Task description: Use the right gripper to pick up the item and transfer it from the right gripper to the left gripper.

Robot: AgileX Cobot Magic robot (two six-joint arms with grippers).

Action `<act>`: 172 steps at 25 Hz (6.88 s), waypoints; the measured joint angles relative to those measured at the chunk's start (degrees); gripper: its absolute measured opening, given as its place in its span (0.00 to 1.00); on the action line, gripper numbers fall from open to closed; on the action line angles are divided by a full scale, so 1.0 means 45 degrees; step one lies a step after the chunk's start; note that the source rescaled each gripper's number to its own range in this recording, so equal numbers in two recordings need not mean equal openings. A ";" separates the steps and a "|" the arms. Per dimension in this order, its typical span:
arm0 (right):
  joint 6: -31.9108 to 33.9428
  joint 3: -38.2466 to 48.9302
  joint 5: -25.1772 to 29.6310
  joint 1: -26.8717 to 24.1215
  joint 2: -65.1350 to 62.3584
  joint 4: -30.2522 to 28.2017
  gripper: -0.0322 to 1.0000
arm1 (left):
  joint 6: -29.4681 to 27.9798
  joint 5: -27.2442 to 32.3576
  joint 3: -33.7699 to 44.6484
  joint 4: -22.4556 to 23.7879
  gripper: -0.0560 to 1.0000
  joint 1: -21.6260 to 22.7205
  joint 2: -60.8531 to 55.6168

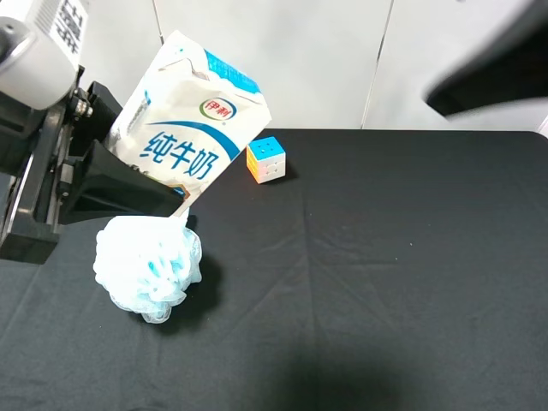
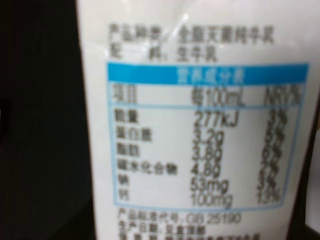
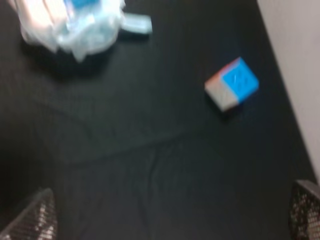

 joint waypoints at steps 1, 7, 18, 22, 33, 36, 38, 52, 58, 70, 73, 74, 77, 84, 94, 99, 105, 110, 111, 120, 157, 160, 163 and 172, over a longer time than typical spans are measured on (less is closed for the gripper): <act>0.0412 0.0531 0.0013 0.0000 -0.0397 -0.0097 0.98 | 0.0000 0.0000 0.0000 0.0000 0.06 0.0000 0.0000; 0.2569 0.3413 0.0023 0.0000 -0.2806 -0.0137 0.98 | 0.0000 0.0000 0.0000 0.0000 0.06 0.0000 0.0000; 0.6933 0.7287 0.0037 0.0000 -0.8051 -0.0995 0.98 | 0.0000 0.0000 0.0000 0.0000 0.06 0.0000 0.0000; 0.8073 0.8536 0.0021 0.0000 -1.0087 -0.1581 0.98 | 0.0000 0.0000 0.0000 0.0000 0.06 0.0000 0.0000; 0.8279 1.0781 -0.2251 0.0000 -1.3299 -0.1543 0.98 | 0.0000 0.0000 0.0000 0.0000 0.06 0.0000 0.0000; 0.8279 1.0781 -0.2339 0.0000 -1.3299 -0.1543 0.98 | 0.0000 0.0000 0.0000 0.0000 0.06 0.0000 0.0000; 0.8279 1.0781 -0.2339 0.0000 -1.3299 -0.1543 0.98 | 0.0000 0.0000 0.0000 0.0000 0.06 0.0000 0.0000; 0.8279 1.0781 -0.2354 -0.2525 -1.3299 -0.1515 0.98 | 0.0000 0.0000 0.0000 0.0000 0.06 0.0000 0.0000; 0.8279 1.0781 -0.2370 -0.5787 -1.3387 -0.1515 0.98 | -0.0100 0.0000 0.0000 0.0000 0.06 0.0000 0.0000; 0.8279 1.0835 -0.2374 -0.8879 -1.3745 -0.1482 0.98 | -0.6789 -0.1208 0.0000 0.5058 0.06 0.0000 0.0135; 0.8279 1.0835 -0.2374 -0.8879 -1.3745 -0.1416 0.98 | -0.8849 -0.1198 0.0000 0.6842 0.06 0.0000 0.0370; 0.8279 1.0835 -0.2374 -0.8879 -1.3745 -0.1415 0.98 | -0.9428 -0.1179 0.0000 0.7344 0.06 0.0000 0.0447; 0.8279 1.0835 -0.2374 -0.8879 -1.3745 -0.1403 0.98 | -1.0602 -0.0878 -0.0078 0.8331 0.06 0.0000 0.0751; 0.8279 1.0835 -0.2374 -0.8879 -1.3745 -0.1363 0.98 | -1.1531 0.0609 -0.1089 0.8702 0.06 0.1351 0.2171; 0.8279 1.0835 -0.2374 -0.8879 -1.3745 -0.1363 0.98 | -1.1918 0.1728 -0.3019 0.8730 0.06 0.4276 0.4645; 0.8279 1.0835 -0.2374 -0.8879 -1.3745 -0.1363 0.98 | -1.1933 0.1701 -0.3844 0.8743 0.05 0.5410 0.6180; 0.8279 1.0835 -0.2374 -0.8879 -1.3745 -0.1352 0.98 | -1.1529 0.1627 -0.4974 0.8781 0.05 0.5582 0.8201; 0.8279 1.0835 -0.2374 -0.8879 -1.3745 -0.1352 0.98 | -1.0469 0.1241 -0.6132 0.8781 0.05 0.5582 0.9698; 0.8279 1.0835 -0.2374 -0.8879 -1.3745 -0.1352 0.98 | -1.0296 0.1181 -0.6373 0.8781 0.05 0.5582 0.9997; 0.8279 1.0835 -0.2374 -0.8879 -1.3745 -0.1352 0.98 | -0.8521 0.1096 -0.8565 0.8674 0.05 0.5582 1.2357; 0.8279 1.0835 -0.2385 -0.8879 -1.3745 -0.1305 0.98 | -0.2521 0.0011 -0.8912 0.6633 1.00 0.5262 1.3684; 0.8279 1.0835 -0.2385 -0.8879 -1.3745 -0.1305 0.98 | -0.3114 -0.0006 -0.8912 0.6633 1.00 0.5246 1.3216; 0.8279 1.0835 -0.2385 -0.8879 -1.3745 -0.1305 0.98 | -0.3854 0.0053 -0.8912 0.6658 1.00 0.5246 1.2374; 0.8279 1.0835 -0.2385 -0.8879 -1.3745 -0.1305 0.98 | -0.7180 0.2426 -0.8912 0.7391 1.00 0.5246 0.9478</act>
